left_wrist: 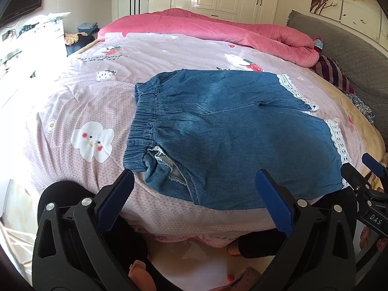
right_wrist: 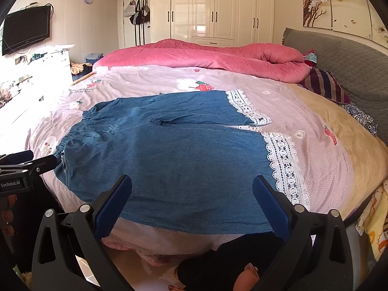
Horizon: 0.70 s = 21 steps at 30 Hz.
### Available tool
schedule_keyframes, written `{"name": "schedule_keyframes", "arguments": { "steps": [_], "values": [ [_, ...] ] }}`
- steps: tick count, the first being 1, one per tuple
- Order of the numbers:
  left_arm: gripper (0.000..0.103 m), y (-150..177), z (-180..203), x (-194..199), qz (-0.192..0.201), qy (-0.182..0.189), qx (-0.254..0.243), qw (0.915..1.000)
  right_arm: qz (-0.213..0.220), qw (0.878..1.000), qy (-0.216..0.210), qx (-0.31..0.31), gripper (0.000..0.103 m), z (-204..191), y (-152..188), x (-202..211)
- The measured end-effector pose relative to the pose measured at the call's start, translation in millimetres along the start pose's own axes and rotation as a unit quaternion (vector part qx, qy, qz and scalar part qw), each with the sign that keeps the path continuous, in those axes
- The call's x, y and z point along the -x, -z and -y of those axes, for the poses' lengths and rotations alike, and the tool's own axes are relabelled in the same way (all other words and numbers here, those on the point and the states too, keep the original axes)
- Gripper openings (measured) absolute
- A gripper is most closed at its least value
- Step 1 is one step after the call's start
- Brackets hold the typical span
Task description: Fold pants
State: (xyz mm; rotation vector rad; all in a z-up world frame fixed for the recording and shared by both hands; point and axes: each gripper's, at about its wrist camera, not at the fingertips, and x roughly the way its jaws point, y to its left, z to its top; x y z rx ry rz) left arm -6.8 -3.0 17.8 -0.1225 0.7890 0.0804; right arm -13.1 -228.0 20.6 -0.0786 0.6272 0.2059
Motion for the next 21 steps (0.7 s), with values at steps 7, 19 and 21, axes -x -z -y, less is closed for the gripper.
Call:
{"name": "schedule_keyframes", "arguments": {
  "steps": [7,19,21],
  "values": [
    [0.094,-1,1,-4,-0.001,0.004,-0.002,1.0000,-0.006,1.000,-0.003,0.002,0.099,-3,-2,-7],
    [0.094,-20,-10,-35,-0.008,-0.005,0.004,0.9999,-0.024,0.999,-0.016,0.015,0.099,-8,-22,-42],
    [0.094,-29,-15,-45,-0.009,-0.011,0.005,0.9999,-0.029,0.999,-0.022,0.017,0.099,-9,-29,-53]
  ]
}}
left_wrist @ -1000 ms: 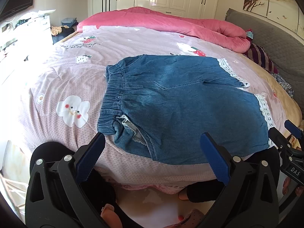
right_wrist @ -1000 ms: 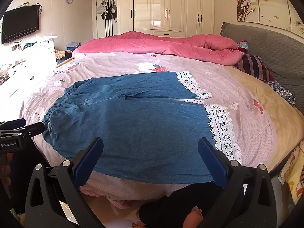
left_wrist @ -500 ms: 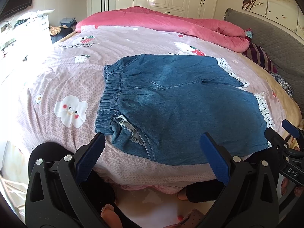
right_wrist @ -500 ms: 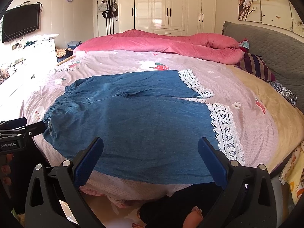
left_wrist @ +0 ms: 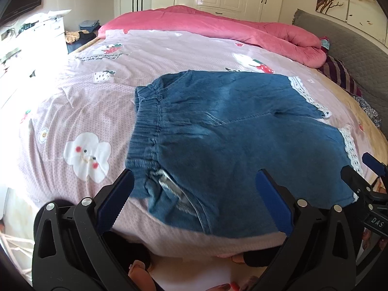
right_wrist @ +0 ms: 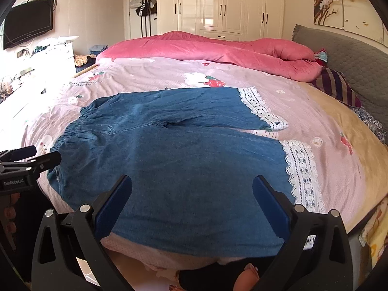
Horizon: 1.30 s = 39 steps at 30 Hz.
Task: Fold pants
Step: 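Grasp the waistband with the left gripper while the right gripper grasps the hem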
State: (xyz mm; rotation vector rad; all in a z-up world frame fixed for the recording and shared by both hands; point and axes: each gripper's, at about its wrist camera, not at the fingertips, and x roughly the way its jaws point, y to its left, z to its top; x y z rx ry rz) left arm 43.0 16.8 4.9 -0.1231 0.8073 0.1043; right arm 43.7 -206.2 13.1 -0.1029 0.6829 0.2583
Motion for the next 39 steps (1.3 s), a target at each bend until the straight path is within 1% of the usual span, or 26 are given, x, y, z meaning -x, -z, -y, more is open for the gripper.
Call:
{"name": "schedule_keyframes", "arguments": {
  "steps": [3,5,8,9,11,13,14,17,20,24,25,26,27,28,29,31,33,35,37,38,39],
  "values": [
    [0.094,-15,-12,-18,-0.010,-0.003,0.010,0.9999,-0.006,1.000,-0.015,0.008,0.099,-2,-14,-16],
    [0.094,-27,-22,-29,-0.013,-0.014,0.015,0.9997,-0.014,0.999,-0.029,0.014,0.099,-5,-26,-29],
    [0.094,-53,-42,-50,-0.009,-0.031,0.021,0.9992,-0.006,0.998,-0.039,0.039,0.099,-13,-53,-51],
    [0.094,-63,-49,-59,-0.011,-0.033,0.019,0.9992,-0.009,0.998,-0.048,0.040,0.099,-14,-61,-58],
    [0.094,-77,-60,-74,-0.022,-0.040,0.019,0.9988,-0.021,0.996,-0.079,0.036,0.099,-16,-78,-76],
    [0.094,-91,-69,-93,-0.038,-0.028,0.009,0.9988,-0.044,0.993,-0.100,0.047,0.099,-22,-96,-100],
    [0.094,-94,-71,-99,-0.045,-0.029,0.006,0.9985,-0.049,0.991,-0.108,0.058,0.099,-26,-104,-109],
    [0.094,-107,-81,-121,-0.055,-0.022,0.004,0.9983,-0.057,0.985,-0.111,0.119,0.099,-43,-128,-143],
    [0.092,-115,-87,-137,-0.064,-0.003,0.009,0.9979,-0.062,0.979,-0.114,0.154,0.099,-53,-148,-169],
    [0.062,-126,-80,-153,-0.061,0.004,-0.025,0.9978,-0.074,0.969,-0.130,0.196,0.099,-64,-174,-203],
    [0.058,-128,-77,-158,-0.061,0.006,-0.036,0.9975,-0.079,0.965,-0.137,0.207,0.099,-67,-177,-209],
    [0.057,-130,-75,-162,-0.061,0.002,-0.044,0.9971,-0.082,0.963,-0.141,0.215,0.099,-70,-181,-216],
    [0.050,-131,-72,-168,-0.064,-0.004,-0.058,0.9962,-0.089,0.959,-0.143,0.226,0.099,-73,-184,-223],
    [0.038,-132,-71,-173,-0.066,-0.008,-0.069,0.9954,-0.096,0.955,-0.149,0.236,0.099,-77,-187,-231],
    [0.035,-133,-71,-176,-0.068,-0.005,-0.075,0.9949,-0.102,0.953,-0.155,0.240,0.099,-79,-190,-236],
    [0.029,-134,-74,-176,-0.059,0.002,-0.075,0.9955,-0.109,0.949,-0.155,0.253,0.099,-86,-194,-246],
    [0.028,-135,-79,-166,-0.038,0.015,-0.065,0.9971,-0.110,0.941,-0.155,0.279,0.099,-96,-197,-256],
    [0.028,-138,-81,-155,-0.016,0.025,-0.063,0.9976,-0.111,0.932,-0.153,0.309,0.099,-105,-199,-265],
    [0.028,-139,-82,-145,0.005,0.034,-0.061,0.9976,-0.122,0.916,-0.155,0.348,0.099,-117,-199,-276],
    [0.028,-139,-82,-142,0.011,0.036,-0.060,0.9975,-0.124,0.912,-0.156,0.359,0.098,-120,-198,-278],
    [0.028,-139,-82,-138,0.018,0.040,-0.062,0.9971,-0.127,0.906,-0.151,0.374,0.095,-125,-197,-282]
  ]
}}
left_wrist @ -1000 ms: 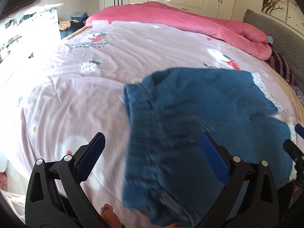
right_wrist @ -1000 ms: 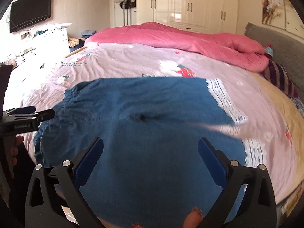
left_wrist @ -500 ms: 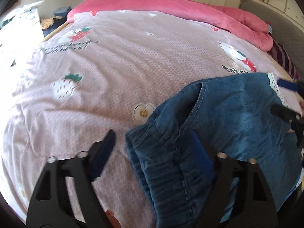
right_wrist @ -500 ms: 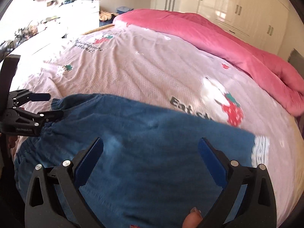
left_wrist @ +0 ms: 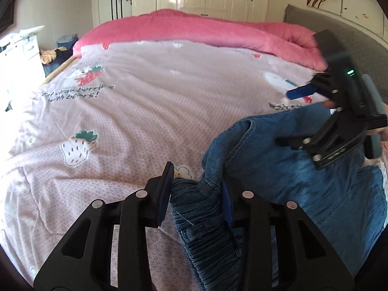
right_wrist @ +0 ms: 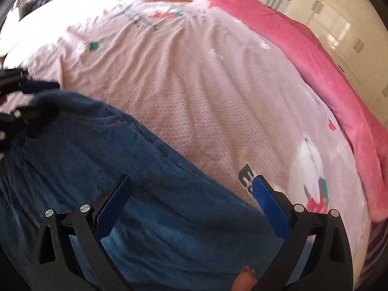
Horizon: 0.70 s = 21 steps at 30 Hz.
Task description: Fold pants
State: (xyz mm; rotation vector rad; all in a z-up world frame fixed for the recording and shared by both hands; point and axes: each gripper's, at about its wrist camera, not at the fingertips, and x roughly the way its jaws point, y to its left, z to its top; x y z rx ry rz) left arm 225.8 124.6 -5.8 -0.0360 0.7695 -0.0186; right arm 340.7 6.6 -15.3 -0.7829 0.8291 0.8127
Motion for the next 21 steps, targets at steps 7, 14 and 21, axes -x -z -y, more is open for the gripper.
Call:
{"name": "schedule_keyframes", "arguments": {
  "steps": [7,14,21],
  "values": [
    [0.028,0,3,8,0.020,-0.001,-0.016,0.9997,-0.016,0.998,-0.051,0.013,0.009,-10,-6,-2],
    [0.028,6,2,26,0.047,0.013,-0.010,0.9988,0.055,0.998,-0.019,-0.027,0.005,-12,17,70],
    [0.028,22,27,73,0.107,0.012,-0.061,0.9923,0.094,0.994,-0.007,-0.061,0.005,-45,60,137]
  ]
}}
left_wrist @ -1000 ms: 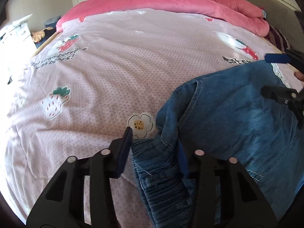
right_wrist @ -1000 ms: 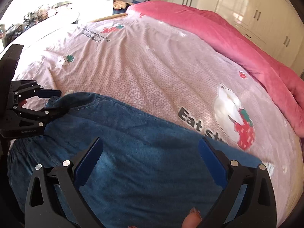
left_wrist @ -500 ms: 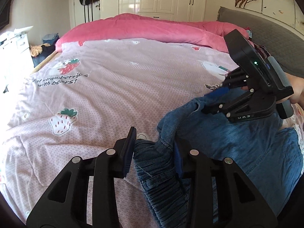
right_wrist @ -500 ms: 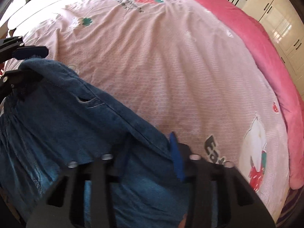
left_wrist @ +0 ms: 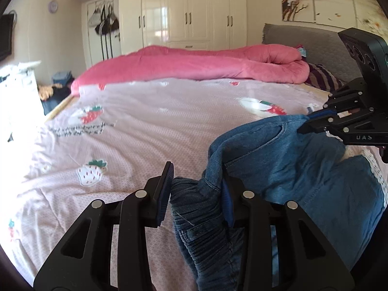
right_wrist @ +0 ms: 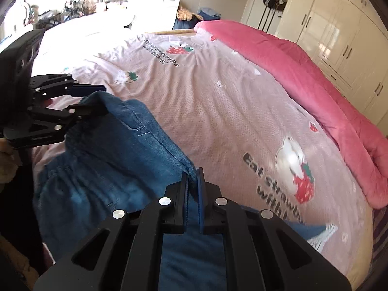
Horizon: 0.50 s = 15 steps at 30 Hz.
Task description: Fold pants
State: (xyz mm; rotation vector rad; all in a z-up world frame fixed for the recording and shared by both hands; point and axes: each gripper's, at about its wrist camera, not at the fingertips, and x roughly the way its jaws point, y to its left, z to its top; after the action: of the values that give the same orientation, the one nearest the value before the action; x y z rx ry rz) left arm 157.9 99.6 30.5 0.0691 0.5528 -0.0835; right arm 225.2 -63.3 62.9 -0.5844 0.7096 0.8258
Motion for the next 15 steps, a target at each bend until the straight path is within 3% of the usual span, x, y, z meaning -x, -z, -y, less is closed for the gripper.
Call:
{"name": "schedule_keyframes", "arguments": {
  "steps": [8,15],
  "values": [
    [0.029,35,34,60,0.025,0.011,-0.053,0.9982,0.029,0.999,-0.023,-0.022,0.005,-53,58,56],
    [0.031,71,55,89,0.010,0.016,-0.109,0.9939,0.027,0.996,-0.054,-0.066,0.005,-88,105,68]
  ]
}}
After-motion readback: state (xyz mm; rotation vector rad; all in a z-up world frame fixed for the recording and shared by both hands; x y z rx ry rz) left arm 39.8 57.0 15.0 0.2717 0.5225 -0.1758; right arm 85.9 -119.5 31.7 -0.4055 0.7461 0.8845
